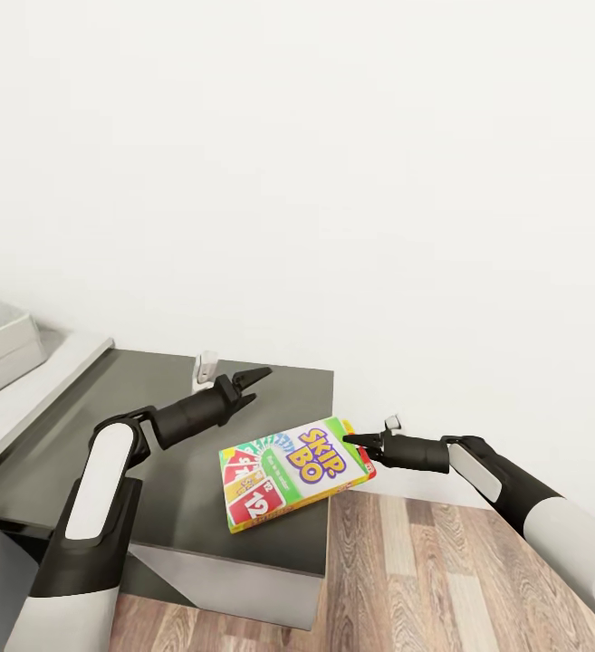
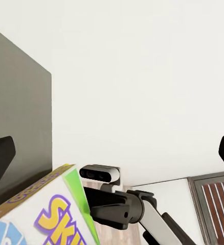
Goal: Put all the toys in the child's room - the three board games (two on the bed and one on the table), the two jigsaw puzzles on the table, and the tennis ball on the table - inside the toy box on the table in the child's room.
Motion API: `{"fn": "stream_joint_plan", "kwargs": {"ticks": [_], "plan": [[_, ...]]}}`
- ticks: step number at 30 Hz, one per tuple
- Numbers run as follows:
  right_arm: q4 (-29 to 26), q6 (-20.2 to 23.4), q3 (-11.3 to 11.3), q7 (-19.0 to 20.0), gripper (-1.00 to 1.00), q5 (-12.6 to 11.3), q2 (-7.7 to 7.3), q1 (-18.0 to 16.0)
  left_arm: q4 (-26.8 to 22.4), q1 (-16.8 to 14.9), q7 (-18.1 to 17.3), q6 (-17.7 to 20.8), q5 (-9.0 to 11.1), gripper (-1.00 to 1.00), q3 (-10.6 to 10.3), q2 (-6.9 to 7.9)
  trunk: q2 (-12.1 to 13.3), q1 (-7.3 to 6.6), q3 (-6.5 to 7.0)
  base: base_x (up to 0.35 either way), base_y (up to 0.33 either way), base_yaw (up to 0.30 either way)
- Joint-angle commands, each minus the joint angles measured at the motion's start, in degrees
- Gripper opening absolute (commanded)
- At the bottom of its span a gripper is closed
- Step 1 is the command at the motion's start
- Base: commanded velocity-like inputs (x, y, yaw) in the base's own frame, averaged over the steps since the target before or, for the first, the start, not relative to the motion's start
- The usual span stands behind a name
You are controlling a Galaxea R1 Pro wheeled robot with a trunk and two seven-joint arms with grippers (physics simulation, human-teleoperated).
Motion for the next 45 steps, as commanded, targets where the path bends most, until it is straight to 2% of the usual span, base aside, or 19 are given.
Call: {"fn": "stream_joint_plan", "kwargs": {"ticks": [1, 25, 37, 45], "plan": [[0.0, 0.36, 0.3, -0.04, 1.0, -0.56, -0.06, -0.08, -0.04, -0.04, 0.59, 0.32, 0.61, 1.0, 0.12, -0.06, -0.03, 0.0, -0.05, 0.0, 0.0, 0.007], [0.05, 0.36, 0.38, -0.1, 1.0, -0.56, 0.19, -0.08, -0.04, -0.05, 0.59, 0.32, 0.61, 1.0, 0.13, -0.06, -0.03, 0.0, -0.05, 0.0, 0.0, 0.001], [0.6, 0.33, 0.44, -0.28, 1.0, -0.43, 1.77, -0.08, -0.04, -0.05, 0.59, 0.32, 0.61, 1.0, 0.11, -0.06, -0.03, 0.0, -0.05, 0.0, 0.0, 0.0], [0.69, 0.29, 0.52, -0.32, 1.0, -0.26, 2.24, -0.02, -0.04, -0.07, 0.59, 0.32, 0.61, 1.0, 0.12, -0.06, -0.03, 0.0, -0.05, 0.0, 0.0, 0.0]]}}
